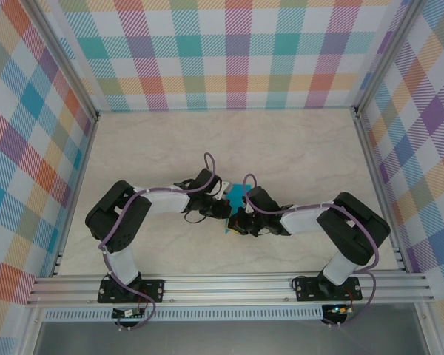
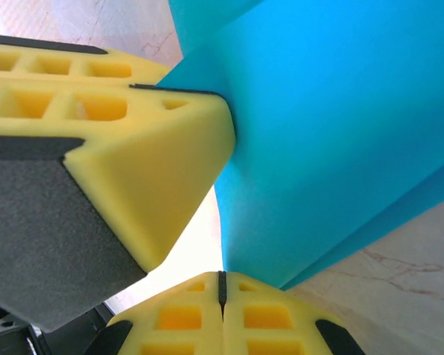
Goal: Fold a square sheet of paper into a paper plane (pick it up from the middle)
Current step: Third fold the triangle at the center of the table.
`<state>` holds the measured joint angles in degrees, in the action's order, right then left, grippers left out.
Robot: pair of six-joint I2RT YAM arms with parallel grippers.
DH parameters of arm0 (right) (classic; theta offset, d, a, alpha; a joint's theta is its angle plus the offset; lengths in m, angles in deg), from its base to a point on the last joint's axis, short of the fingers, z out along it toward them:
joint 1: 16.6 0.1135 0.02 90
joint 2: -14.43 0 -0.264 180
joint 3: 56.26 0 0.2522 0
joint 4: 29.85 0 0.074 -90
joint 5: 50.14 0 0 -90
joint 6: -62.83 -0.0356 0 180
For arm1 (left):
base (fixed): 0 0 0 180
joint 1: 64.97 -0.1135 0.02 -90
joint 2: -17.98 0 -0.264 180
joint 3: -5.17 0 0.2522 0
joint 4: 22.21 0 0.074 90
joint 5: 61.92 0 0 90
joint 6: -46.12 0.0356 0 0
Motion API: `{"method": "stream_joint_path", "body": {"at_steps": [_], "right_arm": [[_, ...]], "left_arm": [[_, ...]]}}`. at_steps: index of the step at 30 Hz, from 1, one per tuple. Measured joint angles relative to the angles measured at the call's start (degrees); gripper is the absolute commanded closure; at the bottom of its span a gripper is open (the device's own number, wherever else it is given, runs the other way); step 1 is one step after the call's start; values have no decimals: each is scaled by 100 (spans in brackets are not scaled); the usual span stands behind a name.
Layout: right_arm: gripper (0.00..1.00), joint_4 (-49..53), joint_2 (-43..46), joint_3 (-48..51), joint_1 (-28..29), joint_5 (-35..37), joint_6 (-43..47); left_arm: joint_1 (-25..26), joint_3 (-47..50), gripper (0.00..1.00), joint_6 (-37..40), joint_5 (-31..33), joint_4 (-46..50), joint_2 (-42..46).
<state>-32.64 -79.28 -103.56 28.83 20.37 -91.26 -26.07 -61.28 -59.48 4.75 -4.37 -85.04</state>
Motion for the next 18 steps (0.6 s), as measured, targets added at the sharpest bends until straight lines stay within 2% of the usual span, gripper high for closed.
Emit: {"method": "stream_joint_path", "body": {"at_steps": [18], "right_arm": [[100, 114, 66, 0, 7, 33, 0]], "left_arm": [[-4, 4, 98, 4, -20, 2, 0]]}}
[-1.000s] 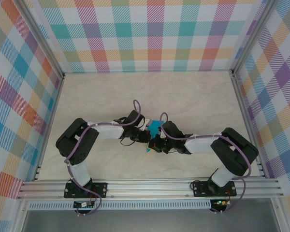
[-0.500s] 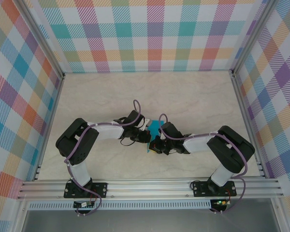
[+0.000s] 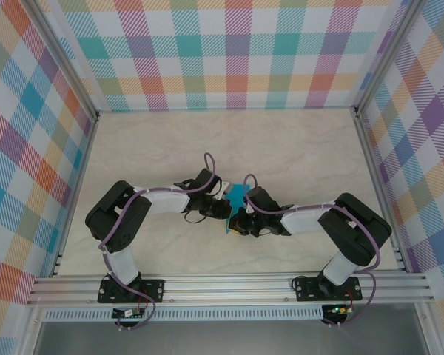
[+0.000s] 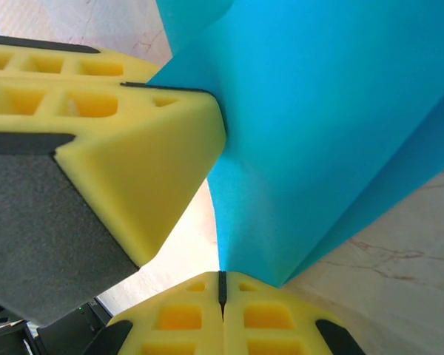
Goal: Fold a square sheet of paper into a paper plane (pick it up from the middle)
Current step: Third fold the triangle at the center of the table.
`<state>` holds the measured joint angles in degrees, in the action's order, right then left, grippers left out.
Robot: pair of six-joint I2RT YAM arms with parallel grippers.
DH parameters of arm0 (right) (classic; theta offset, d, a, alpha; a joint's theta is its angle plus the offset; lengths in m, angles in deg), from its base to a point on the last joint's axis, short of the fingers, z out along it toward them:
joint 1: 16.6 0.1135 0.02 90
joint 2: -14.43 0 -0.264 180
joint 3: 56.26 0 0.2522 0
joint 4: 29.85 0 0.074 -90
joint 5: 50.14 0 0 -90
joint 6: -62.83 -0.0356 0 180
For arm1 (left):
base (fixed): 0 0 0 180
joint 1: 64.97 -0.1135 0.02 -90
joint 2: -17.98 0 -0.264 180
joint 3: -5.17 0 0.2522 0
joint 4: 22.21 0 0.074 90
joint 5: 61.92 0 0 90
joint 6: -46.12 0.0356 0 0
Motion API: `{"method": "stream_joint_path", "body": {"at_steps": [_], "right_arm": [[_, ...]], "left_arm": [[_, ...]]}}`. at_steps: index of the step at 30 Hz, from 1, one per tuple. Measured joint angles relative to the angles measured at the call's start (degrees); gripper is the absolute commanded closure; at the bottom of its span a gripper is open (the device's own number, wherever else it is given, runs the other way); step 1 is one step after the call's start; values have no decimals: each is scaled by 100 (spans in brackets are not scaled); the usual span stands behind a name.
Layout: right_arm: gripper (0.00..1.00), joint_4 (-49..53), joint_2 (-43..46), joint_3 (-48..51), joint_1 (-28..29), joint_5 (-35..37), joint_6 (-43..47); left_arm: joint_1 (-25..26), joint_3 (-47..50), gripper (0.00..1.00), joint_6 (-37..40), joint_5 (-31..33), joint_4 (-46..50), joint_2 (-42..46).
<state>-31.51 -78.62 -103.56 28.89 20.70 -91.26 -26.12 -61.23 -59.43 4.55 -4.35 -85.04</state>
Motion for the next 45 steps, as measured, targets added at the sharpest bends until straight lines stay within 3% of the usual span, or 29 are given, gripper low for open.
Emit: {"method": "stream_joint_path", "body": {"at_steps": [19, 32, 45], "right_arm": [[100, -498, -361, 2, 37, -122, -22], [100, -227, 168, 11, -203, -61, 138], [100, -369, -291, 17, -348, -116, 192]], "left_arm": [[0, -4, 100, 83, 26, 15, 0], [0, -17, 100, 146, 46, 22, -11], [0, -39, 100, 151, 44, 39, -28]]}}
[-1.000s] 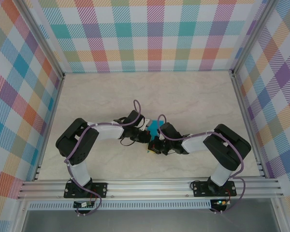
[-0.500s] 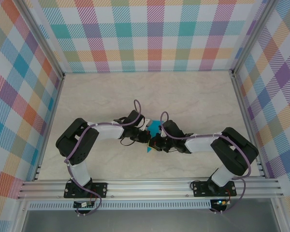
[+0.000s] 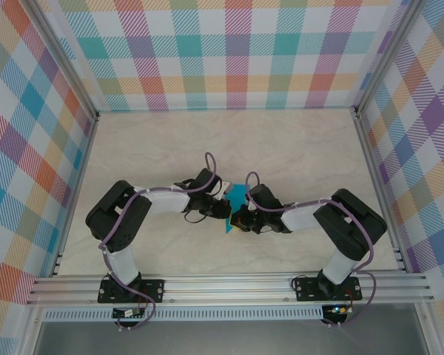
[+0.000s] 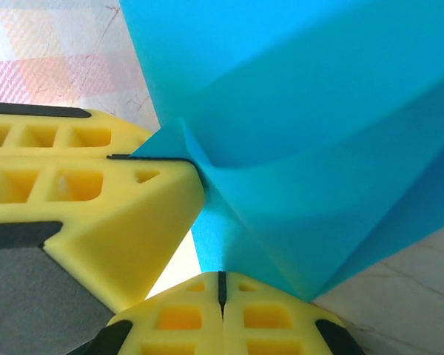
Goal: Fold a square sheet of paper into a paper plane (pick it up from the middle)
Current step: Third fold the triangle at the center of the table.
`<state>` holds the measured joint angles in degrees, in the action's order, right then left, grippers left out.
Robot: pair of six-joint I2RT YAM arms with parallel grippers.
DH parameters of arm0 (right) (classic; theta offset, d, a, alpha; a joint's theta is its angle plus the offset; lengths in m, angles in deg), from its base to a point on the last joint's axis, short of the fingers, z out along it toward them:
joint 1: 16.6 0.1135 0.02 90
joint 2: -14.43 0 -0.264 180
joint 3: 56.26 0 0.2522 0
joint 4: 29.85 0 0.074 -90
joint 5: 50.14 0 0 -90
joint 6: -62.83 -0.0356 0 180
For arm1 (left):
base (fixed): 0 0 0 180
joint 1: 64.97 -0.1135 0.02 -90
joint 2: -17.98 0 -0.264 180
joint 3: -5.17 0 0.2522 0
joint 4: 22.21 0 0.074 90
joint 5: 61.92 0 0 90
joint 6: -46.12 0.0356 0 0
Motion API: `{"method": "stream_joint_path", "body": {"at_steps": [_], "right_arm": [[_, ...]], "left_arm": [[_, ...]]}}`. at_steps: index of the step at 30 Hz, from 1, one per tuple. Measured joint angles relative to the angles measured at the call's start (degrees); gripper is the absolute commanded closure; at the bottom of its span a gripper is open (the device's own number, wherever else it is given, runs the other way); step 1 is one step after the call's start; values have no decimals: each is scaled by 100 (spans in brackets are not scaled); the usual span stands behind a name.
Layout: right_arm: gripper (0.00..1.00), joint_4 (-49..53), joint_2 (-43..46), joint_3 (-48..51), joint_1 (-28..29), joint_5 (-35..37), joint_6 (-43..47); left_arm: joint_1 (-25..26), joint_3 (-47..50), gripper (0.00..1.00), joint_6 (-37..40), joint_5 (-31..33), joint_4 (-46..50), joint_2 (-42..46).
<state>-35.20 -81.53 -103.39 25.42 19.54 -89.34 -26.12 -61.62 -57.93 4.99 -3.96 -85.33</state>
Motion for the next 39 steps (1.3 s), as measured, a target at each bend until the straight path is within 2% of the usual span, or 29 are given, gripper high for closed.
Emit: {"method": "stream_joint_path", "body": {"at_steps": [5, 11, 30, 39], "right_arm": [[100, 68, 125, 0, -96, -9, 13], [100, 96, 424, 0, -514, -35, 149], [100, 33, -22, -4, -822, -232, 402], [100, 210, 120, -105, -1318, -444, 671]], "left_arm": [[0, -4, 100, 2, 0, 4, -2], [0, -11, 100, 15, 0, 17, -4], [0, -48, 100, 35, 4, 94, -15], [0, -76, 100, 42, 20, 136, -20]]}}
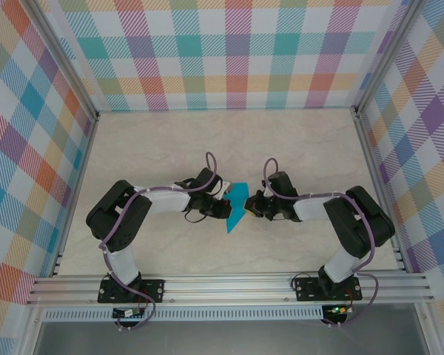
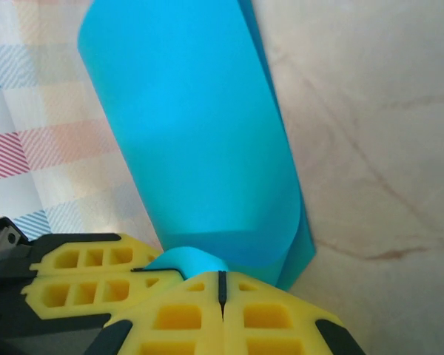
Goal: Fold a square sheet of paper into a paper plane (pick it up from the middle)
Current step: Third fold the triangle at the center of the table.
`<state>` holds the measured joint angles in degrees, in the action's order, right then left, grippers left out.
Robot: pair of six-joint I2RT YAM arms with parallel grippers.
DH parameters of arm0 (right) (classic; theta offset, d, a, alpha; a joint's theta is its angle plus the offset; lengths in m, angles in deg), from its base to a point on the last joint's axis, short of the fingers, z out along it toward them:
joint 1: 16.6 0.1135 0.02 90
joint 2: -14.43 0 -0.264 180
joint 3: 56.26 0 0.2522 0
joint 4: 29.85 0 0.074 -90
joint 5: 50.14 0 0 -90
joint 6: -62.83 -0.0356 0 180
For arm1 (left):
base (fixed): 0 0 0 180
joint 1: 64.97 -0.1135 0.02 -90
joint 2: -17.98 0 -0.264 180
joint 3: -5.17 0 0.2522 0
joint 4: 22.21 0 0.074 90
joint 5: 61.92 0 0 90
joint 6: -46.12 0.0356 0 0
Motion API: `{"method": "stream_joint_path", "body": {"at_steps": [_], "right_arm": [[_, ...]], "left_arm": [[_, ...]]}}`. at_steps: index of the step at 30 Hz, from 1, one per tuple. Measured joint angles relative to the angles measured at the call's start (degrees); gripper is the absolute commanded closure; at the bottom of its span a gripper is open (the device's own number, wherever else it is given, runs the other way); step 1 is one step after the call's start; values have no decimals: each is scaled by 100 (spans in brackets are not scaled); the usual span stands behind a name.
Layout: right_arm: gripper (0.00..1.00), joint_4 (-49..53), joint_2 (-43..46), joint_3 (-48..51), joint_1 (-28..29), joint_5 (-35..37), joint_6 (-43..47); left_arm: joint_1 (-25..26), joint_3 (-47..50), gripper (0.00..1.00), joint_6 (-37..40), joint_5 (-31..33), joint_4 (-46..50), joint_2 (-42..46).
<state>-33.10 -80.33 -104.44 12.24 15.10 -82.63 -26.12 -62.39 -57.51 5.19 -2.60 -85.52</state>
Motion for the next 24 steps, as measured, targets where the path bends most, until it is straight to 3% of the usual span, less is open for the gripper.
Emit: {"method": "stream_joint_path", "body": {"at_steps": [24], "right_arm": [[100, 649, -260, -509, -404, -136, 413]], "left_arm": [[0, -4, 100, 61, 0, 11, -4]]}}
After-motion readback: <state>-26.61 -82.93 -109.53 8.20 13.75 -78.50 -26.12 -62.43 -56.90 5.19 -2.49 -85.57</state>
